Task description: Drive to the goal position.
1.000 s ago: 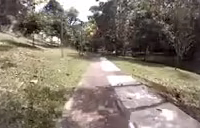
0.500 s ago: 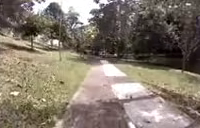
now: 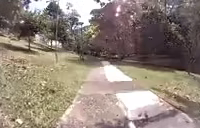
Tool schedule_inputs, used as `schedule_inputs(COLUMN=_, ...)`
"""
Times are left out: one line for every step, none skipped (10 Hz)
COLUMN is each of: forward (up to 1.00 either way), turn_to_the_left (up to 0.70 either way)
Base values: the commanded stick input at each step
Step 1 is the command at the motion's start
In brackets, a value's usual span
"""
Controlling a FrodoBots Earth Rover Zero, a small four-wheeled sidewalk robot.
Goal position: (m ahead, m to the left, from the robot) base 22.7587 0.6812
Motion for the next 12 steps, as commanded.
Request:
schedule_inputs(forward=1.00, turn_to_the_left=0.00)
schedule_inputs(forward=1.00, turn_to_the_left=0.00)
schedule_inputs(forward=1.00, turn_to_the_left=0.00)
schedule_inputs(forward=1.00, turn_to_the_left=0.00)
schedule_inputs(forward=1.00, turn_to_the_left=0.00)
schedule_inputs(forward=1.00, turn_to_the_left=0.00)
schedule_inputs(forward=1.00, turn_to_the_left=0.00)
schedule_inputs(forward=1.00, turn_to_the_left=0.00)
schedule_inputs(forward=1.00, turn_to_the_left=-0.17)
schedule_inputs(forward=1.00, turn_to_the_left=-0.40)
schedule_inputs(forward=1.00, turn_to_the_left=-0.40)
schedule_inputs(forward=1.00, turn_to_the_left=-0.31)
